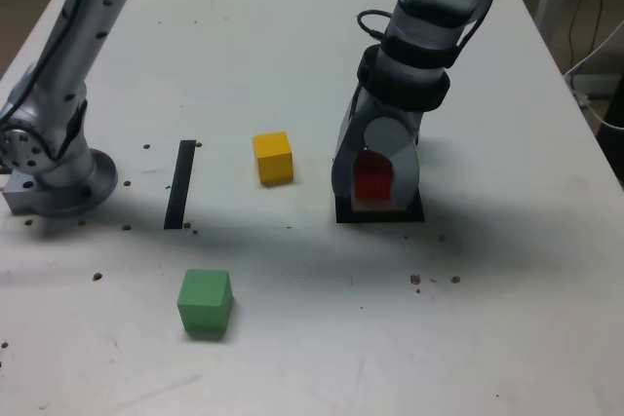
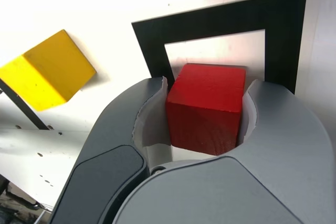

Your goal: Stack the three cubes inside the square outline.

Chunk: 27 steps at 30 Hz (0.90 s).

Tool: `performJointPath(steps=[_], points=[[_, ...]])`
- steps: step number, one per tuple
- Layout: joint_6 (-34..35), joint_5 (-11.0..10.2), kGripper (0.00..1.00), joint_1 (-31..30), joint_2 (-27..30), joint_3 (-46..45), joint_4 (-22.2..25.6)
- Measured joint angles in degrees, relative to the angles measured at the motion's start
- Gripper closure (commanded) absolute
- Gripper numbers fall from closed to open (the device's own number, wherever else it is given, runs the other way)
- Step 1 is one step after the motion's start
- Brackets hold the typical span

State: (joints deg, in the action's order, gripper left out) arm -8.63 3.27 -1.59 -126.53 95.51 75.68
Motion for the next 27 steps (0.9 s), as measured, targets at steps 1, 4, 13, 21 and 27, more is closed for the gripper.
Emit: performJointPath(steps=[1,4,13,21,27], points=[[0.0,0.0,0.62,0.1,-0.1,-0.1,-0.1],[-0.4,-0.1,0.3,0.4,-0.1,-0.2,-0.4],[-0.8,-0.2,0.03,0.6,-0.2,-0.9,-1.2],[0.1,-2.2,0.01,0.6,2.3,-2.6,-1.3],[3.7,-7.2,0.01,0.6,8.5,-5.3,0.4]])
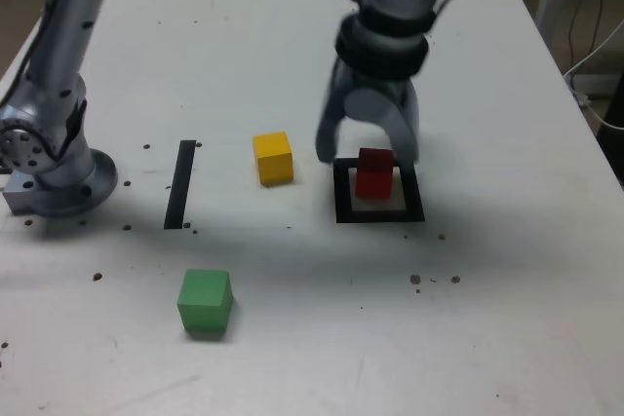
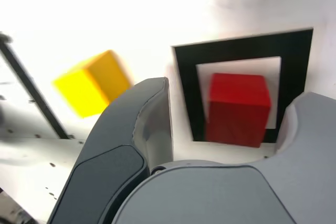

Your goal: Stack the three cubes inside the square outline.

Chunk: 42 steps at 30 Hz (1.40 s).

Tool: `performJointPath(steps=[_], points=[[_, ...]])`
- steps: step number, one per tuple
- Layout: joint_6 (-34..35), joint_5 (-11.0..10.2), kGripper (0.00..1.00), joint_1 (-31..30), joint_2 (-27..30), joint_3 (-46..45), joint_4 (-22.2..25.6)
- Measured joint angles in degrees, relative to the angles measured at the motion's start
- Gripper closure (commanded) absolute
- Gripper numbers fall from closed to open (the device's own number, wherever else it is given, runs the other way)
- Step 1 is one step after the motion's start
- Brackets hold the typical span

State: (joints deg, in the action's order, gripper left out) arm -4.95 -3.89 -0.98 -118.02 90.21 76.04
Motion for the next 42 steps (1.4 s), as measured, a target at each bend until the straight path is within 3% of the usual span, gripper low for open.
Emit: performJointPath(steps=[5,12,27,33,42], points=[[3.8,-1.6,0.01,0.0,3.7,-3.0,0.9],[9.4,-1.7,0.0,0.1,6.3,-9.1,1.2],[8.8,4.2,0.07,2.4,6.1,-17.9,-2.5],[5.7,6.0,0.2,4.4,4.9,-19.3,-3.2],[2.6,8.8,0.56,6.1,3.0,-22.2,-8.3]])
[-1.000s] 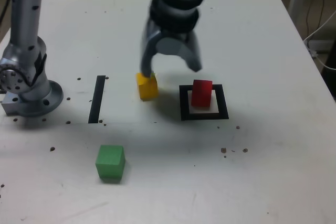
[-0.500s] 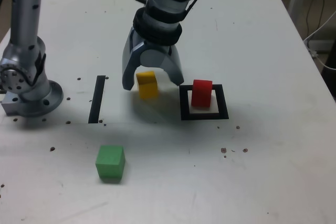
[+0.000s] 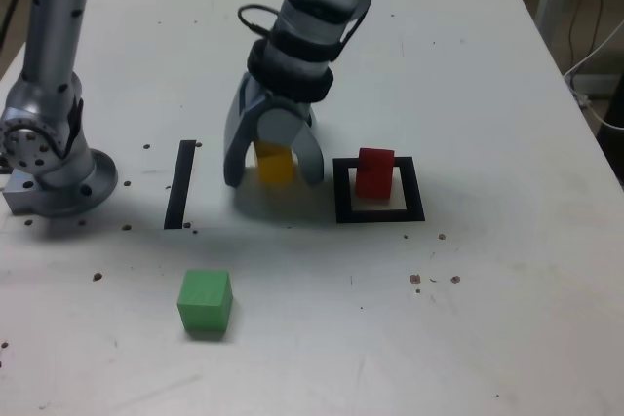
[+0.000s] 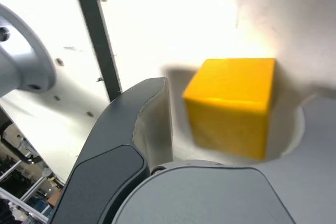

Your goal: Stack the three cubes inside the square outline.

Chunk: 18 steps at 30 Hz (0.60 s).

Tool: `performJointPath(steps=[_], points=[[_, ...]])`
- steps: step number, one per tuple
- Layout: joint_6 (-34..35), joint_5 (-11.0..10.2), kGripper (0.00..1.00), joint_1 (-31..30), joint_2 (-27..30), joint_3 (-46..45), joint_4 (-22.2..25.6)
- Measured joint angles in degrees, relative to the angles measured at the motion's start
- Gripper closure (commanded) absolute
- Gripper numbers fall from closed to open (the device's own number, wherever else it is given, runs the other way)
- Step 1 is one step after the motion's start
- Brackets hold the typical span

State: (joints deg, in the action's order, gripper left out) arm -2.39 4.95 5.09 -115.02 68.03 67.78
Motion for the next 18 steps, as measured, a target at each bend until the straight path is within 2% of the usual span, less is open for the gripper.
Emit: performJointPath(steps=[3,11,18], points=[[-1.0,0.1,0.65,0.1,-0.3,-0.1,-1.6],[-1.7,0.1,0.77,0.3,-0.1,0.3,-2.6],[-1.7,-0.1,0.79,0.3,0.6,0.4,-2.7]])
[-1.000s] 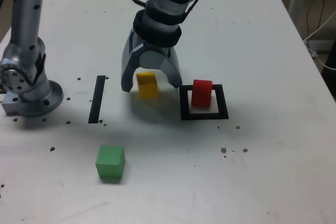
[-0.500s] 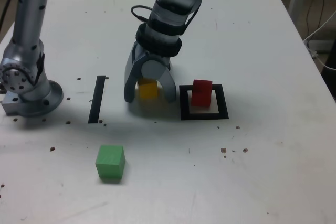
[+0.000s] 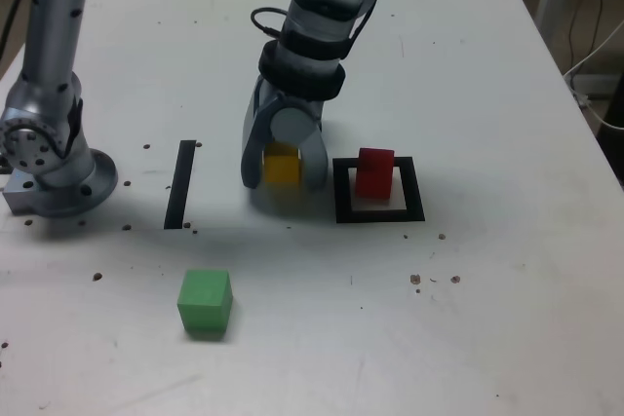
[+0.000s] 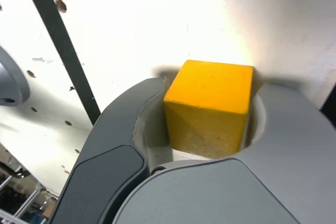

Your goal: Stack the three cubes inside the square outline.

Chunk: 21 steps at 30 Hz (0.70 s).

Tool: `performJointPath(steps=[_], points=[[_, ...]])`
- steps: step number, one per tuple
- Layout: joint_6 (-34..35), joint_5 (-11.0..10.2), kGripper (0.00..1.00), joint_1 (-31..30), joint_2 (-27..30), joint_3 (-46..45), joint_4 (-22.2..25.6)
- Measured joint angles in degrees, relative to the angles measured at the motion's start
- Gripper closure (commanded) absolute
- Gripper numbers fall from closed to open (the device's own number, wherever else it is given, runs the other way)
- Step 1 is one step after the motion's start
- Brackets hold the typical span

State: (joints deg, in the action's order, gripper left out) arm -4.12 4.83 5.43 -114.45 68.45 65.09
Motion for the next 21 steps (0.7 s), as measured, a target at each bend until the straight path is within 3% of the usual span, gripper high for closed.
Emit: performJointPath(steps=[13,21], points=[[0.0,-0.8,0.79,-0.8,4.6,1.5,2.1],[2.0,-4.0,0.79,-6.2,5.4,11.7,6.1]])
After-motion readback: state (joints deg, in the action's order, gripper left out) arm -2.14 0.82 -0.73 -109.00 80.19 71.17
